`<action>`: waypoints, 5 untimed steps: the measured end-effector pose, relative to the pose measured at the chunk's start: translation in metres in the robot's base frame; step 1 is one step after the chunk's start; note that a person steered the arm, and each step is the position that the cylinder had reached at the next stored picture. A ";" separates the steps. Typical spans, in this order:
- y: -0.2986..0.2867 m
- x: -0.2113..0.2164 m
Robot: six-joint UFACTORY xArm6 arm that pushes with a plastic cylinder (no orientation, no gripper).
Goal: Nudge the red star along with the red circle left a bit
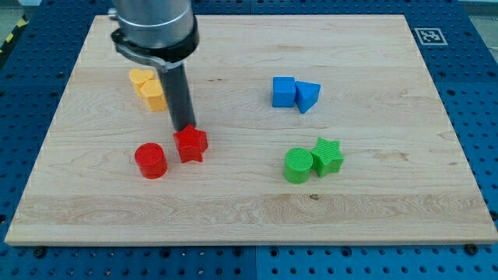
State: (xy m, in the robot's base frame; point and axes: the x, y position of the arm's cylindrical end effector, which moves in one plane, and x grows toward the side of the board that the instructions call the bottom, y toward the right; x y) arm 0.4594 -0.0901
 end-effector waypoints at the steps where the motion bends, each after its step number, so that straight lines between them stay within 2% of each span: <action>1: 0.031 0.001; 3: 0.091 0.007; 5: 0.073 0.033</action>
State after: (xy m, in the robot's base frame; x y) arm 0.4925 -0.0170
